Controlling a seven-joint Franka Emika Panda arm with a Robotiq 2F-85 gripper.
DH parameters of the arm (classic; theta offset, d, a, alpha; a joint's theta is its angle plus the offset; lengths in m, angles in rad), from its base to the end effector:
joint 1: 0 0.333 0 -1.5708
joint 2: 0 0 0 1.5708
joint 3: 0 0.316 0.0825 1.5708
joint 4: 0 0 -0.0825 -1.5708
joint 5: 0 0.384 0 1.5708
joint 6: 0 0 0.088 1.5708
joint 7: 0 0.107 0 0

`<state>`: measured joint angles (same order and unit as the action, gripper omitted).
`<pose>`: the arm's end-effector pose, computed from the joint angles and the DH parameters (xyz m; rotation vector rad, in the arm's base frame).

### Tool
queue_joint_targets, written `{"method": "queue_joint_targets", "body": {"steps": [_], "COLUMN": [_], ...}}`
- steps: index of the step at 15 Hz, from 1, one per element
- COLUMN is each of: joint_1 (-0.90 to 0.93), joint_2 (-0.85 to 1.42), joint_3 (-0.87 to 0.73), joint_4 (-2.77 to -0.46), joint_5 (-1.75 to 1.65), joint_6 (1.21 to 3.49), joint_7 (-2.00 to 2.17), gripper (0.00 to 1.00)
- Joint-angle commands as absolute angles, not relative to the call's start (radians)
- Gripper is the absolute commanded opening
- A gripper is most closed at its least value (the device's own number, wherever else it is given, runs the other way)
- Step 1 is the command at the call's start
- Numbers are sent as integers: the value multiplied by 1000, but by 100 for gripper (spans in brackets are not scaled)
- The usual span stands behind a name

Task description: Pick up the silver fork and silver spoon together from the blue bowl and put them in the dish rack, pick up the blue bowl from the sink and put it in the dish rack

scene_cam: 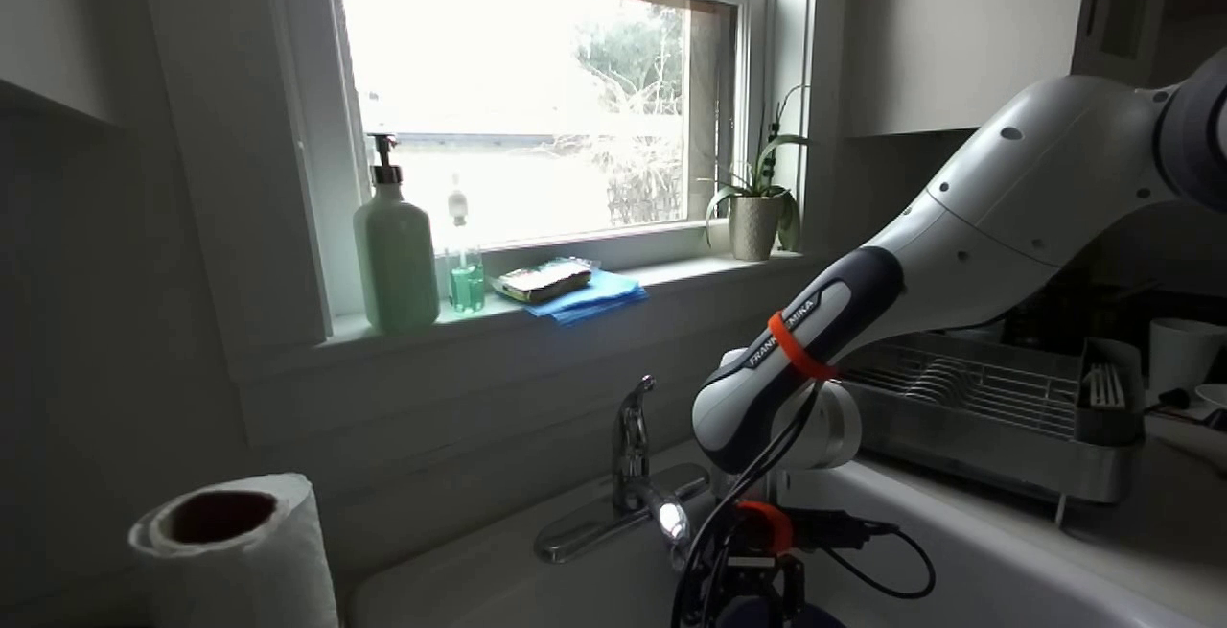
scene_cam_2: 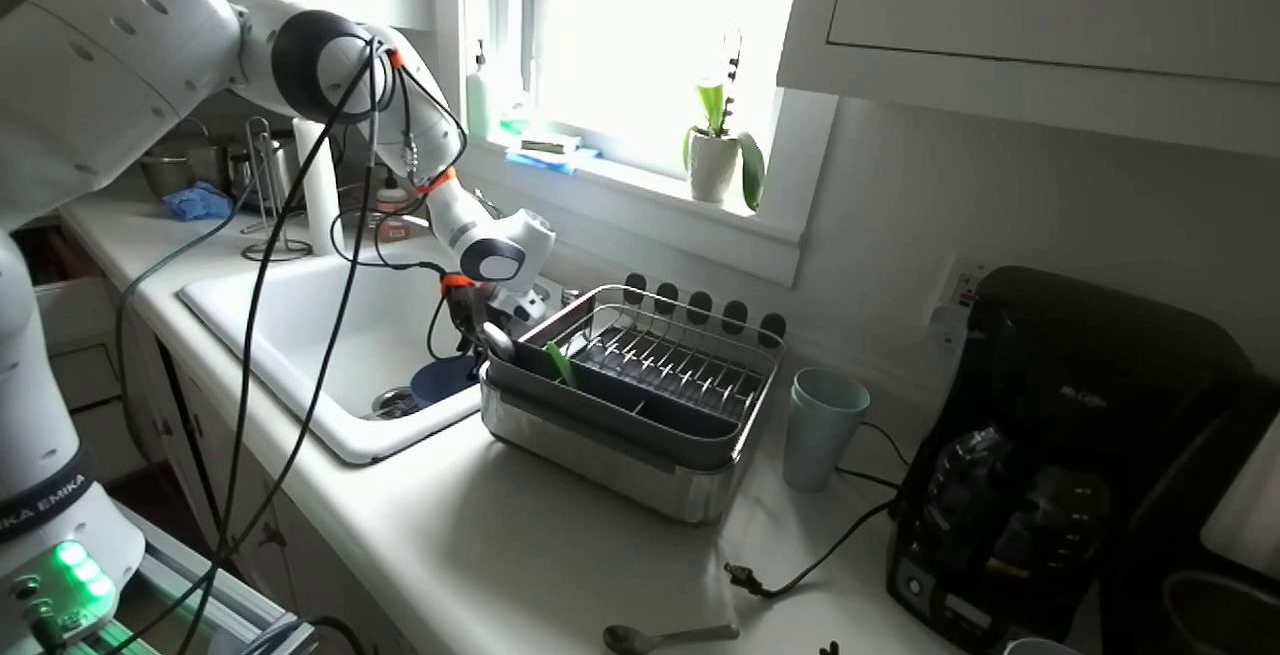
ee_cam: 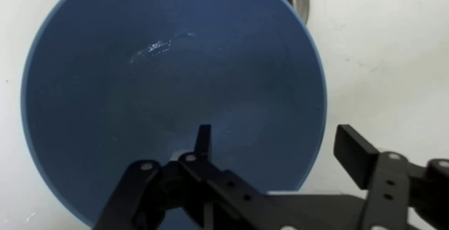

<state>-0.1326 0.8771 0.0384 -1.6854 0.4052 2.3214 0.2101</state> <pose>0.6341 -0.0538 0.0718 -2.7023 0.8794 0.3676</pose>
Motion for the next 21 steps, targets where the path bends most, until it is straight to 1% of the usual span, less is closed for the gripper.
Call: {"method": "queue_joint_targets", "body": {"steps": [1,3,4,5,6,8,9,10,11,12,13,16,17,18,20,21], "joint_1": [-153,-154,-155,-158,-160,-163,-162,-161,-160,-160,-160,-158,-158,-156,-151,-150], "joint_2": [919,920,921,923,925,932,936,939,940,943,945,952,953,954,954,953], "joint_3": [59,60,63,67,70,73,73,72,70,69,69,68,67,66,59,57], "joint_4": [-1633,-1628,-1624,-1621,-1618,-1607,-1601,-1595,-1593,-1588,-1584,-1573,-1571,-1570,-1568,-1567], "joint_5": [432,432,434,438,439,439,436,434,432,431,430,429,429,426,420,419], "joint_6": [2321,2321,2322,2327,2325,2319,2315,2314,2313,2310,2309,2307,2305,2303,2289,2284], "joint_7": [177,174,170,165,161,158,157,156,158,159,160,165,166,169,177,178], "gripper": [59,44,39,68,75,79,50,43,42,36,27,6,2,0,0,2]}}
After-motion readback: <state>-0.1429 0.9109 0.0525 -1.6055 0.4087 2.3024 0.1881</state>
